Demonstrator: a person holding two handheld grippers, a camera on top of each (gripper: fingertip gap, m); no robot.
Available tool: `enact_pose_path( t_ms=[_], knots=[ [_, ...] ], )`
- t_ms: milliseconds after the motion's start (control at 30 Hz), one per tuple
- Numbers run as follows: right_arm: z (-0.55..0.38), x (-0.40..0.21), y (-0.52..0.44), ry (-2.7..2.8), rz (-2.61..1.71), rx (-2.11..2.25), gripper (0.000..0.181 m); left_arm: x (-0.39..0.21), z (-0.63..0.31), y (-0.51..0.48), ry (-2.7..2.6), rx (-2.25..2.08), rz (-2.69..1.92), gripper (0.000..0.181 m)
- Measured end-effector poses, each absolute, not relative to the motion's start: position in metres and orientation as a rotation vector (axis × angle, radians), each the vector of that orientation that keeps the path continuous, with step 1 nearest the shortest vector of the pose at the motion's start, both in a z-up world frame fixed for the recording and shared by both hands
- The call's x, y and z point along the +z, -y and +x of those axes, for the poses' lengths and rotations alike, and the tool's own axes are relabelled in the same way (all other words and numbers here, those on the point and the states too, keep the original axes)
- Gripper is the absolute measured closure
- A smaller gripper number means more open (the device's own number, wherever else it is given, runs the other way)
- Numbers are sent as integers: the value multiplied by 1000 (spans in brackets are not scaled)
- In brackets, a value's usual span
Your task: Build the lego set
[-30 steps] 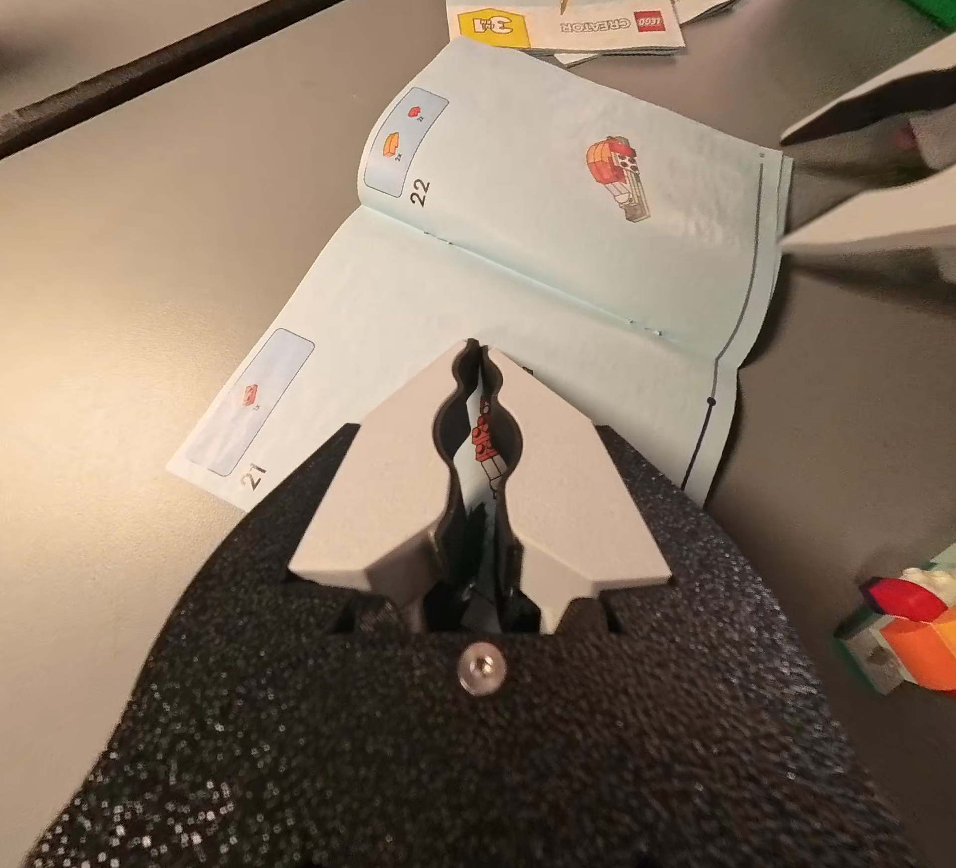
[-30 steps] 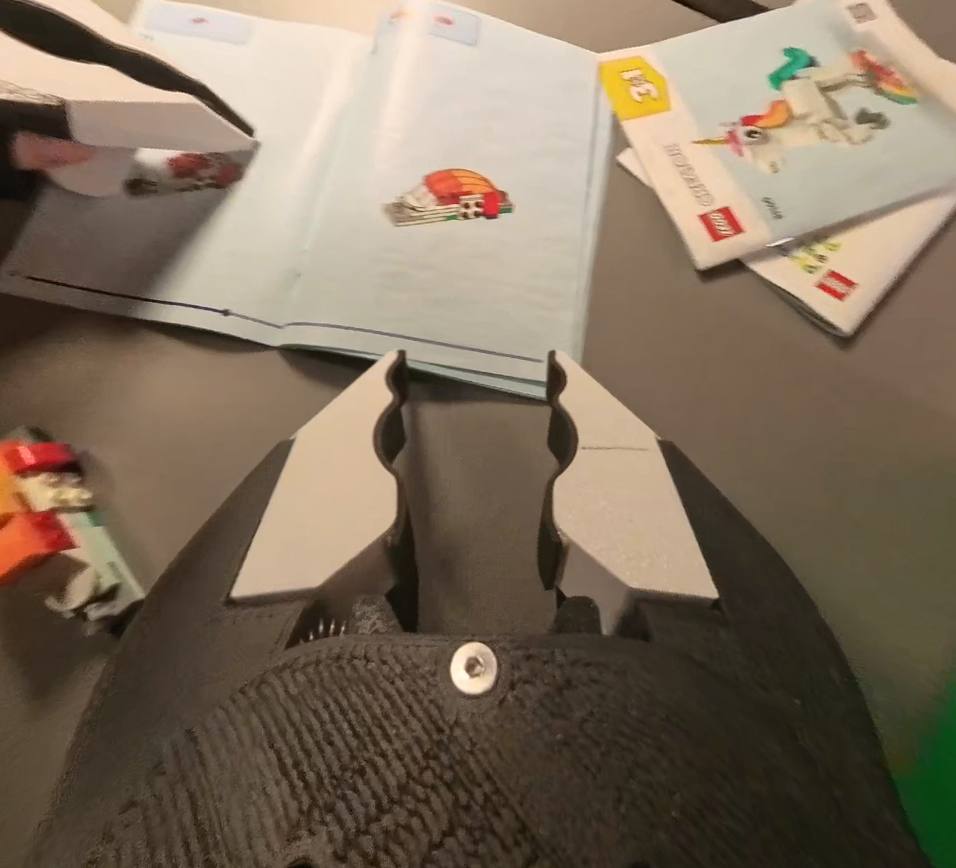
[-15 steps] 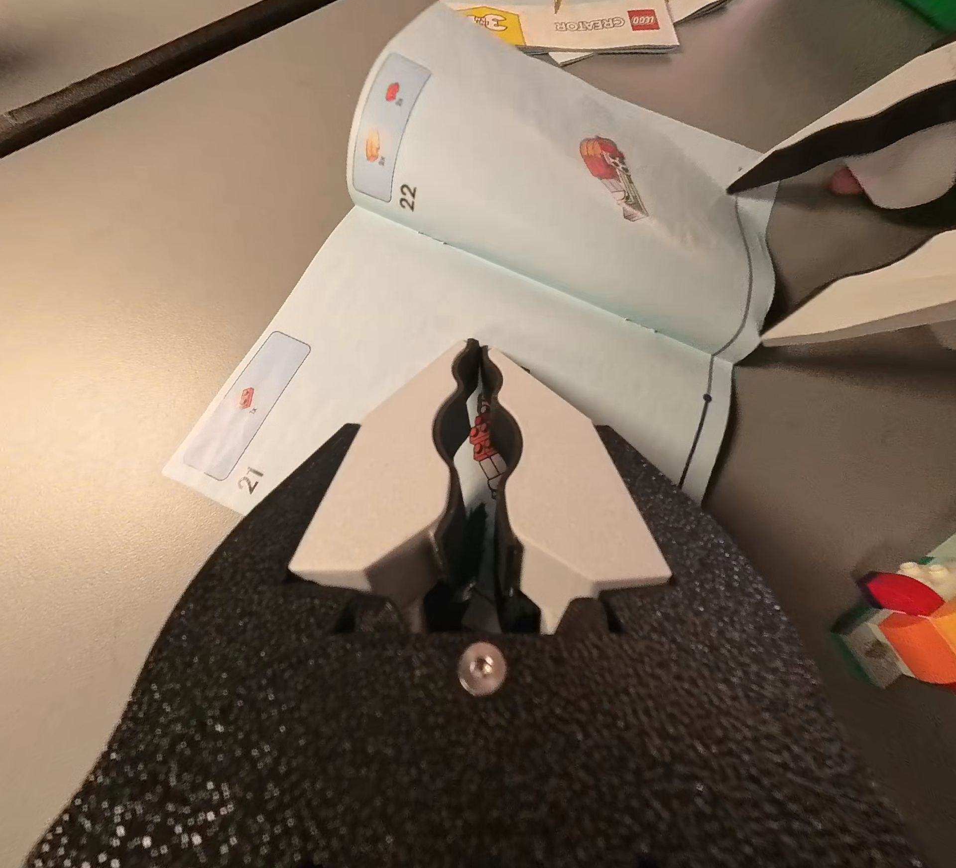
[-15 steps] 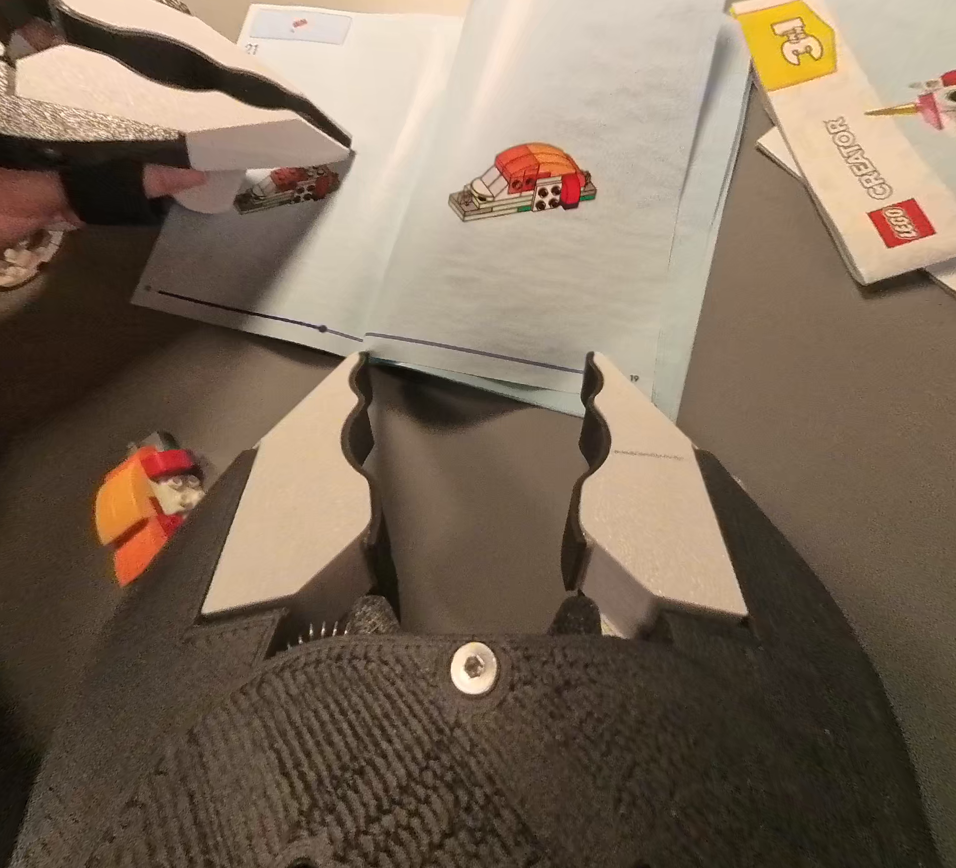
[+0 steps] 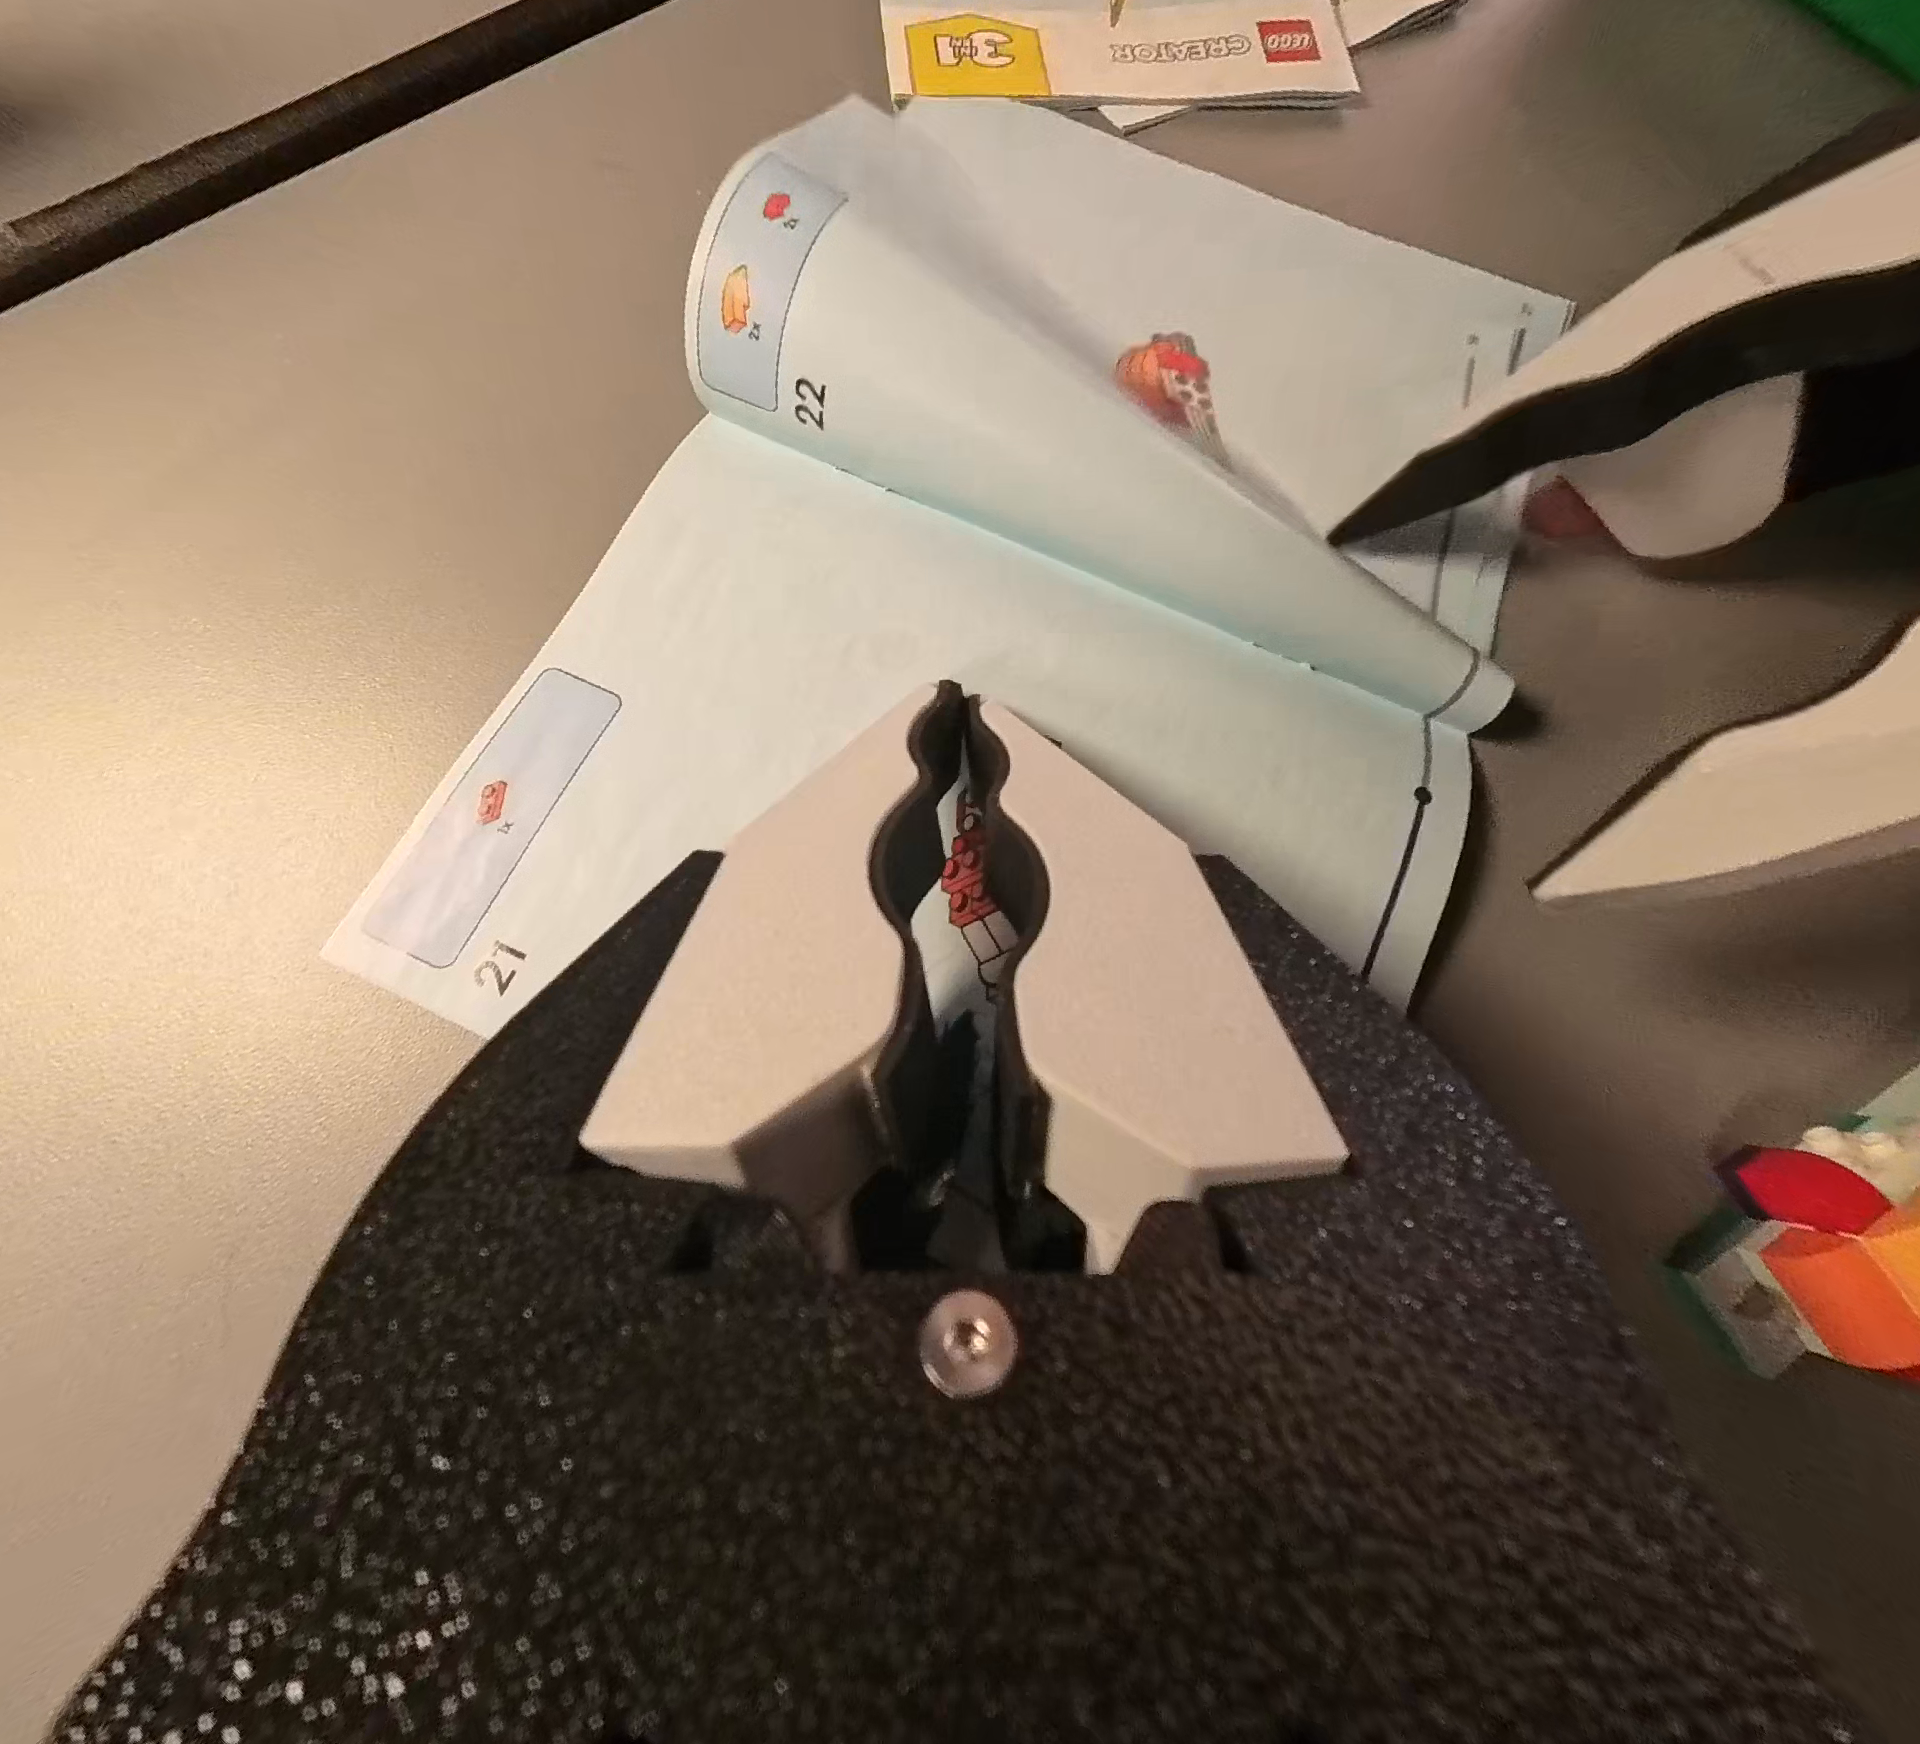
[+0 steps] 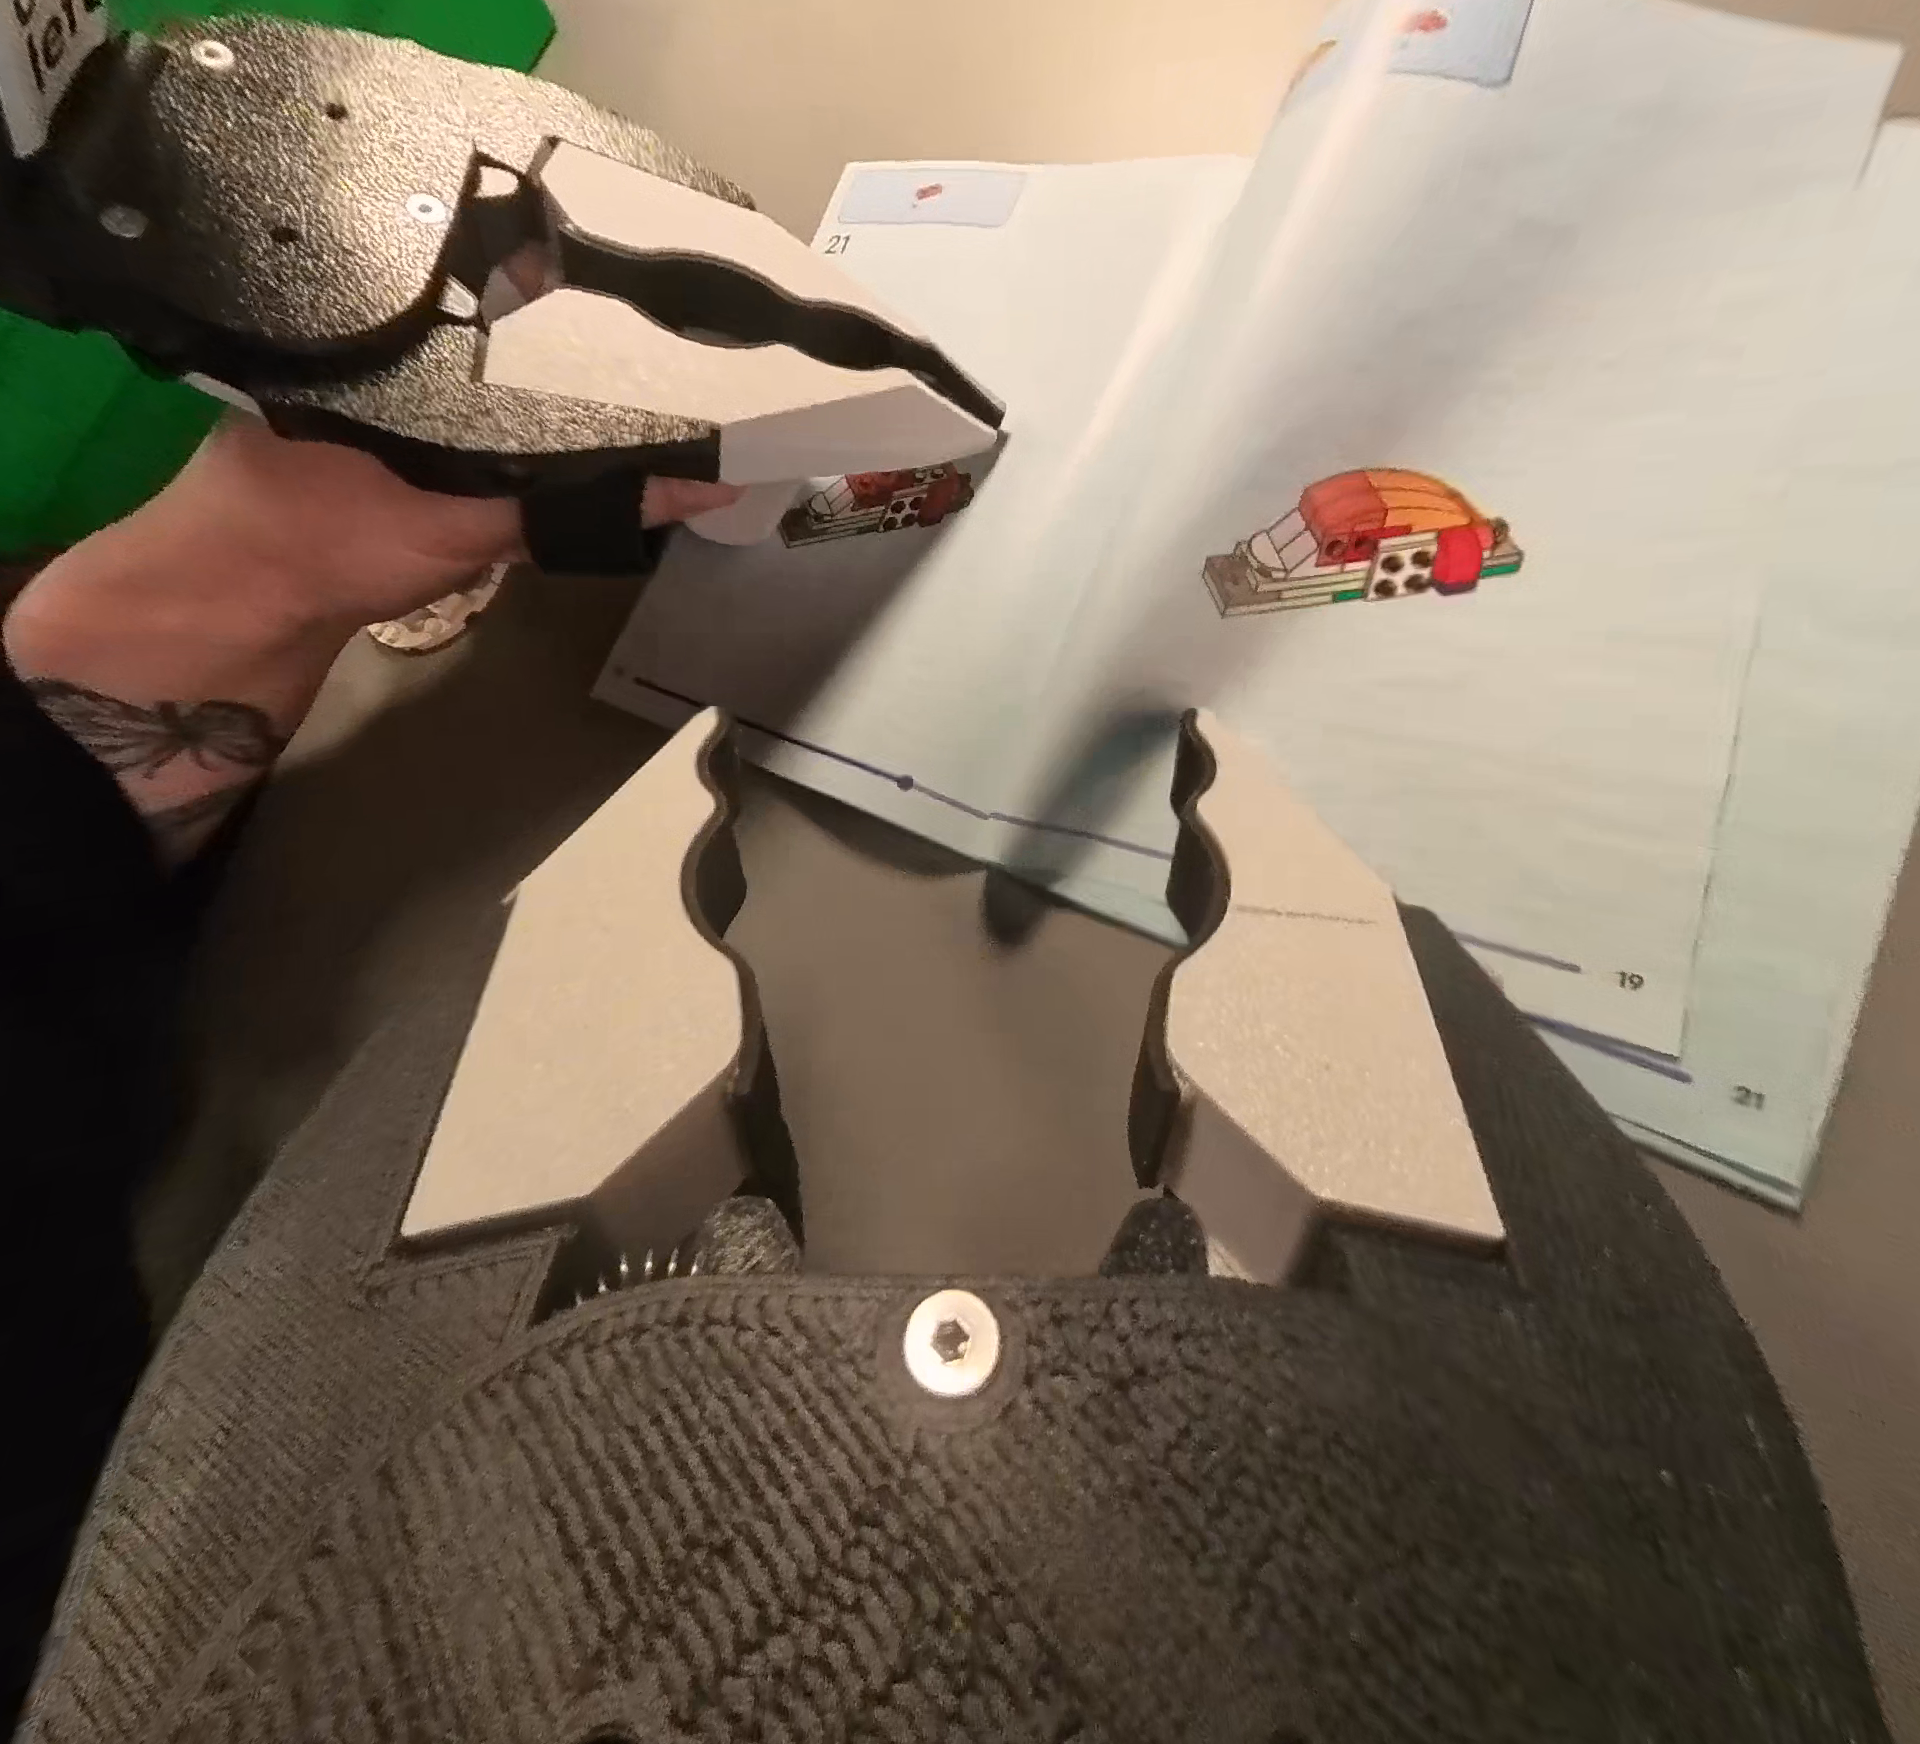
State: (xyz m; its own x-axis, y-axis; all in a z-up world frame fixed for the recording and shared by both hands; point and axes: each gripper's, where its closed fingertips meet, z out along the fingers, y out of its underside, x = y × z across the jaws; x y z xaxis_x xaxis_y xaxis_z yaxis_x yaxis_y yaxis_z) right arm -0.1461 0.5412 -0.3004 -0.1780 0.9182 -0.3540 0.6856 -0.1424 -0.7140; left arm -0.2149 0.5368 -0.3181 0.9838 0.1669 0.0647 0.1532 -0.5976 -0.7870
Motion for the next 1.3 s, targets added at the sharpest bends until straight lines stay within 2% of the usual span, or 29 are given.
enact_pose_path(
  t_ms=[267,567,1300],
  knots=[
    [-135,-301,-617,1643,-1883,873,92,-318,-215,-537,224,14,-2220,181],
    [-122,-317,-621,1694,-1952,763,88,-318,-215,-537,222,12,-2220,181],
    [-159,-296,-544,1780,-1838,1251,90,-318,-215,-537,224,10,-2220,181]
  ],
)
